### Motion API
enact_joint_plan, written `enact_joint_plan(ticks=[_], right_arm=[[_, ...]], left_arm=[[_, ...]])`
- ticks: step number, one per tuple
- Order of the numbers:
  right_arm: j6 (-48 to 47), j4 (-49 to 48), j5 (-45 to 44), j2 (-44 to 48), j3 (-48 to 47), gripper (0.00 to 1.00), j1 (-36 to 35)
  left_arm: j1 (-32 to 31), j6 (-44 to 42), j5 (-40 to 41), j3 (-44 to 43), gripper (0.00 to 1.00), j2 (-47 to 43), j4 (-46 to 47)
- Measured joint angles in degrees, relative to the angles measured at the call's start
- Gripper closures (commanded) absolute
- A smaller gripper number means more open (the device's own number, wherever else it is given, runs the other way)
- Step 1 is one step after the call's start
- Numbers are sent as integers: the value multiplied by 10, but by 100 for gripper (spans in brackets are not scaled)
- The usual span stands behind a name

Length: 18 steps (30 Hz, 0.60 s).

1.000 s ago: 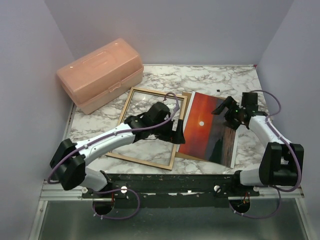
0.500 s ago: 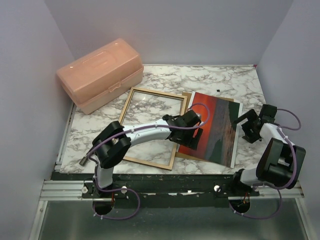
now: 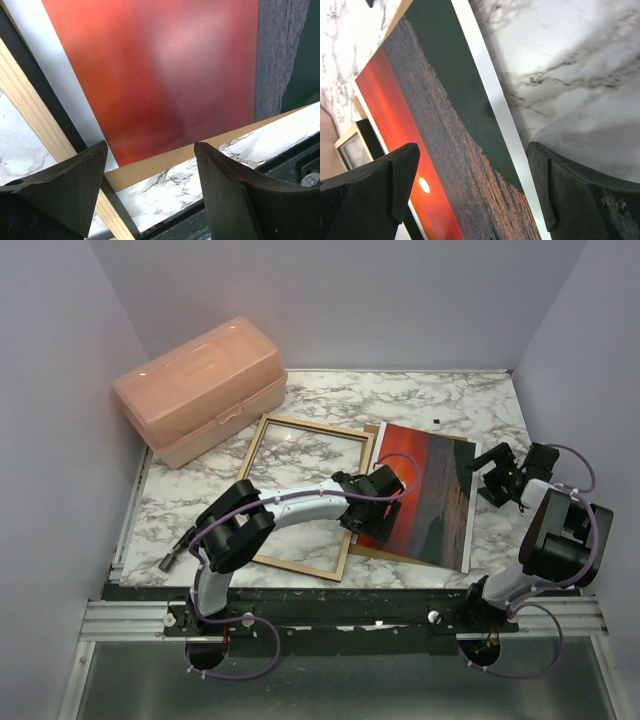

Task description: Put the photo into the frame

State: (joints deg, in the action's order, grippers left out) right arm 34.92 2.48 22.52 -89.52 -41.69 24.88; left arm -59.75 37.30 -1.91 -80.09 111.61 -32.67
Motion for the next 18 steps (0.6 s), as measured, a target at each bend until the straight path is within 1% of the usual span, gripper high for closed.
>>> enact_joint_plan(ticks=[6, 10, 12, 16, 18], right_arm=[[2, -43, 62, -17, 4, 6, 2], [8, -62, 98, -7, 27, 12, 3], [11, -76, 110, 2, 43, 24, 6], [23, -98, 152, 19, 73, 42, 9], [30, -97, 180, 26, 88, 43, 5]], left_arm=[[0, 0, -6, 2, 33, 7, 5], [0, 0, -9, 2, 34, 10, 3], [0, 0, -9, 1, 35, 11, 0], [0, 0, -14, 0, 35, 12, -1], [0, 0, -15, 0, 35, 12, 0]])
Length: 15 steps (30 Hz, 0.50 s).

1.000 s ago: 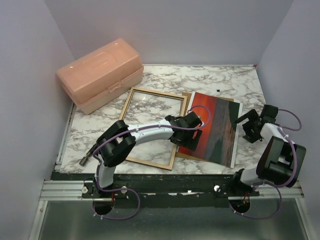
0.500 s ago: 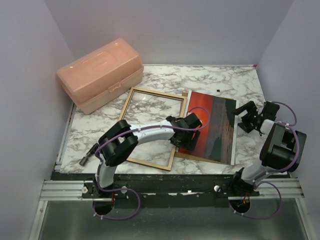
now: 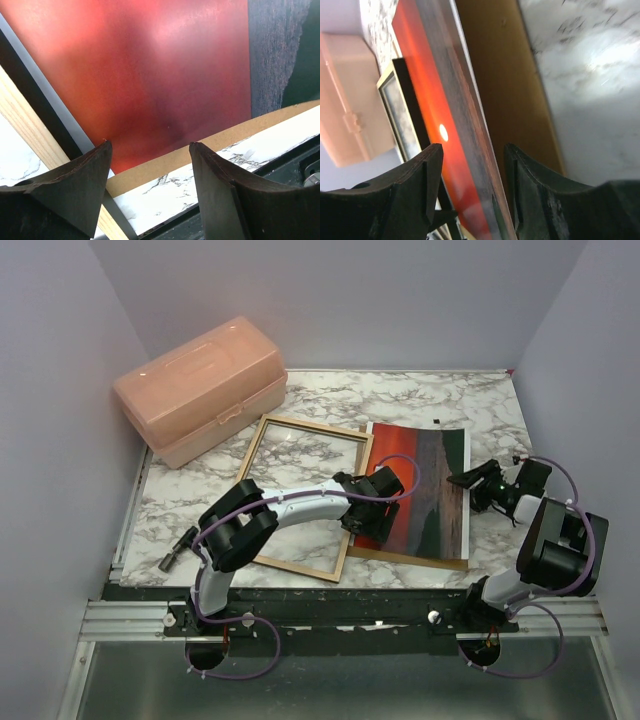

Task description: Put the photo into the frame

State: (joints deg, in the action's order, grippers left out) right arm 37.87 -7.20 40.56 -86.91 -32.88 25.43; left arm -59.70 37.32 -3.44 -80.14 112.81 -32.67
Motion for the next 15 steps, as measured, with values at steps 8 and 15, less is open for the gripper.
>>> enact_joint_plan(ticks=[8, 15], right_arm=[[0, 4, 48, 8, 9, 83, -4], [-7, 42, 53, 34, 1, 100, -4]], left_arm=[[0, 0, -2, 0, 35, 0, 3], [0, -1, -6, 7, 28, -12, 14]])
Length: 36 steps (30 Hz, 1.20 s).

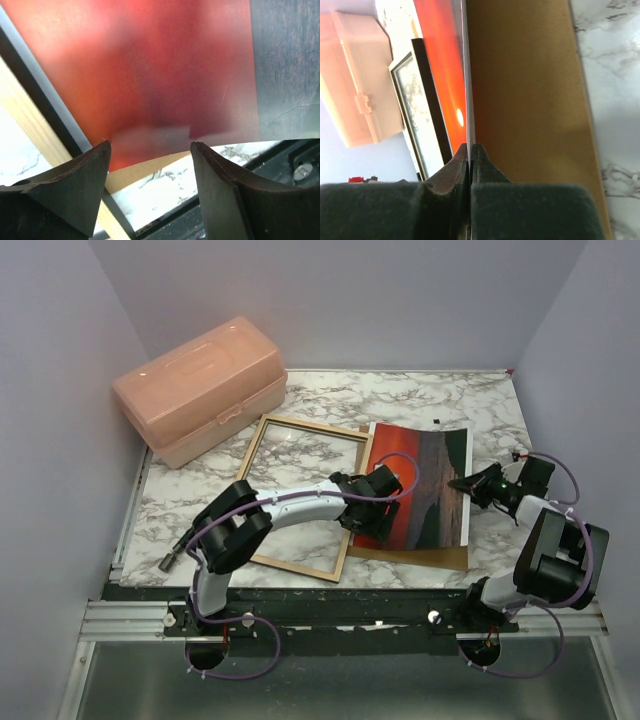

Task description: Put the photo into the frame

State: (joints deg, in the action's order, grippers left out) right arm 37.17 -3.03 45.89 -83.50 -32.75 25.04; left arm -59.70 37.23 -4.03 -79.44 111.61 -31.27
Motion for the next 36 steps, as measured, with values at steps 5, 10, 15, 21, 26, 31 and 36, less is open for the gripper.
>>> enact_joint_plan(ticks=[5, 10, 15, 21, 26, 31, 36], right_arm=[[-11, 85, -14, 68, -43, 100, -1], [-21, 172, -50, 130, -146, 100, -1], [-32, 261, -105, 162, -267, 100, -21], [-56, 377, -213, 126, -421, 100, -136], [-63, 444, -308, 69, -480, 100, -252], [-56, 473, -388, 5, -487, 98, -374], [-39, 478, -433, -71, -488, 90, -490]], left_arm=[[0, -2, -7, 34, 19, -81, 7], [2, -1, -8, 49, 14, -216, 31], [19, 6, -12, 81, 11, -317, 56], [75, 31, -46, 152, 10, -386, 70], [116, 47, -57, 193, 8, -420, 70], [141, 54, -63, 213, 8, -448, 66], [162, 58, -76, 228, 7, -461, 70]])
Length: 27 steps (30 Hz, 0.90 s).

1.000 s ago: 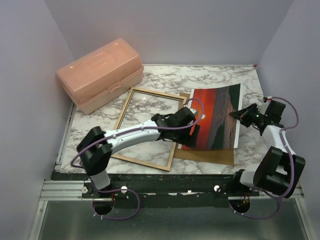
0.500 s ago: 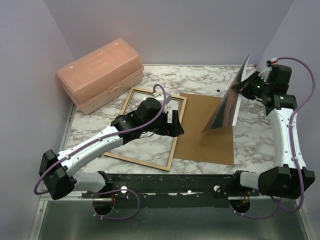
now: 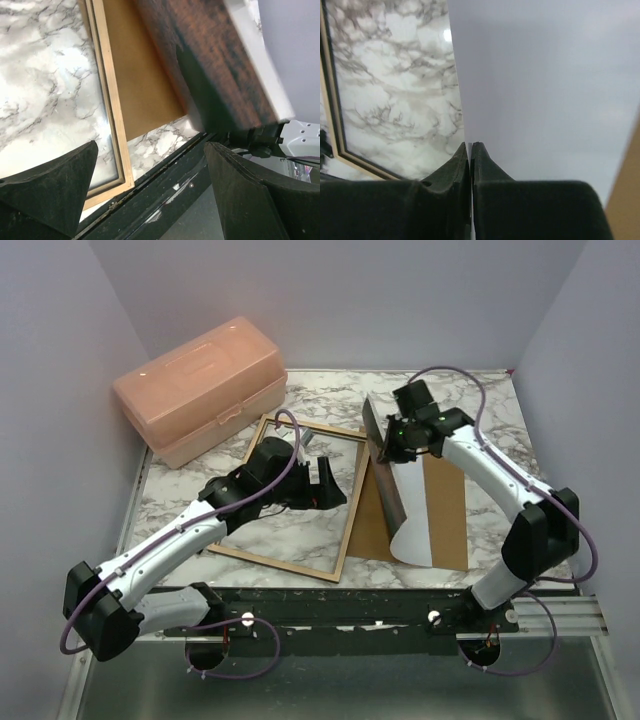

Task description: Put the photo into the frame

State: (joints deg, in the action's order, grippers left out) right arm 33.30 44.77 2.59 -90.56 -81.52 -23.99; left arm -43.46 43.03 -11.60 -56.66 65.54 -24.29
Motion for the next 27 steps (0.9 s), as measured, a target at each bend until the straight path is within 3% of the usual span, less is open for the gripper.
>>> enact_joint_plan(ticks=[4, 15, 22, 27], right_arm=[[16, -21, 0, -49, 4, 62, -61], [66, -185, 107, -80, 106, 14, -75], [82, -229, 137, -61, 149, 12, -59], [81, -237, 153, 22, 230, 12, 38]], left_arm=[[19, 2, -15, 29, 6, -11, 5], [97, 36, -114, 148, 5, 16, 112], [98, 38, -158, 145, 12, 123, 175], [99, 37, -180, 122, 17, 198, 207]])
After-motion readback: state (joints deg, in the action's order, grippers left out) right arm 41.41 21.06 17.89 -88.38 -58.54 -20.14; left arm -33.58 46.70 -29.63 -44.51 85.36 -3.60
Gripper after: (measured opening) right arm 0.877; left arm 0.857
